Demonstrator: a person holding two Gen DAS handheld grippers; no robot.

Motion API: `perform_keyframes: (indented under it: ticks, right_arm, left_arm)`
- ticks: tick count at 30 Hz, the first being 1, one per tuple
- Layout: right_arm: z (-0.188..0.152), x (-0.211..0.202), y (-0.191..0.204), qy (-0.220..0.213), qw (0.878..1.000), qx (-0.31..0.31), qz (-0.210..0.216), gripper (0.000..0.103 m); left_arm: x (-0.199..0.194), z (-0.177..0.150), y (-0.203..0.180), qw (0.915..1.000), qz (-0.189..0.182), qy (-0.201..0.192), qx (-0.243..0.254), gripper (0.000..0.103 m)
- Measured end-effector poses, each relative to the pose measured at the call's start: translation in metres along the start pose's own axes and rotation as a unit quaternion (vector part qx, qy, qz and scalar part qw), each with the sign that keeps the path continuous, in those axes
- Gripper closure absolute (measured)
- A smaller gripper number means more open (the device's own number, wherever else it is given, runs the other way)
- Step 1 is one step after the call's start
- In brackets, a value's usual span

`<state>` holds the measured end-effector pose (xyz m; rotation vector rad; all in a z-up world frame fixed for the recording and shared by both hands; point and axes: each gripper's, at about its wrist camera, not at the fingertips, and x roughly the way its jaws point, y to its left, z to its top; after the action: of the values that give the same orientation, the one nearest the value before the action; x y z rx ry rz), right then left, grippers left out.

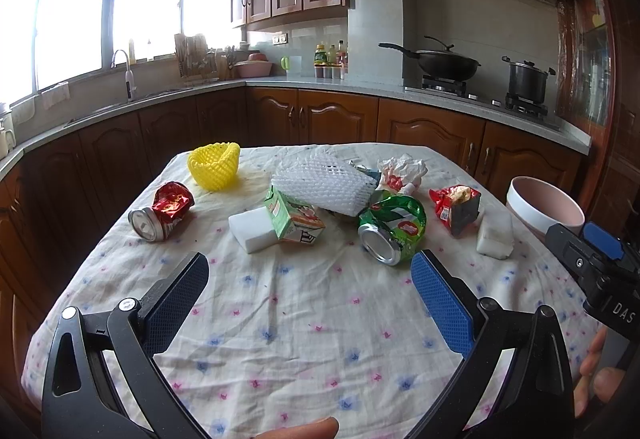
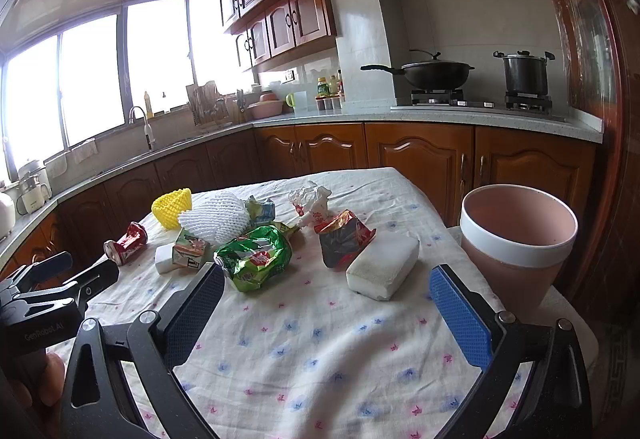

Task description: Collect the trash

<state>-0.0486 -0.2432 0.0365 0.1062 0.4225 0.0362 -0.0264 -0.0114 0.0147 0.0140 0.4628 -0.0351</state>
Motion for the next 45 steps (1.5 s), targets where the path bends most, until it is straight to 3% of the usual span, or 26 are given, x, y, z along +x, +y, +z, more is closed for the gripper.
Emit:
perform_keyframes:
  ticks: [13, 21, 28, 39, 45]
  right_arm:
    - [0.004, 0.01, -0.004, 0.017, 1.0, 0.007, 0.003, 0.0]
    - [0.013, 0.026, -0.008, 0.04, 0.999, 0.008, 0.002, 0.0]
    - [0.024, 0.05, -0.016, 0.068, 0.998, 0.016, 0.006, 0.0]
    - [0.035, 0.094, -0.041, 0.126, 0.991, 0.054, -0.003, 0.0]
    - [0.047, 0.112, -0.046, 0.133, 0.989, 0.064, 0.012, 0.001]
  left_arm:
    - [0.014, 0.002, -0.002, 0.9997, -0.011, 0.019, 0.007, 0.0]
    - [0.038, 0.012, 0.005, 0.9963, -0.059, 0.06, -0.013, 0.0]
    - [0.06, 0.029, 0.01, 0.996, -0.05, 0.072, -0.013, 0.0]
    - [0.127, 0.066, 0.027, 0.9897, -0.037, 0.135, -0.03, 0.0]
    - [0.168, 0.081, 0.03, 0.9841, -0.043, 0.17, -0.029, 0.0]
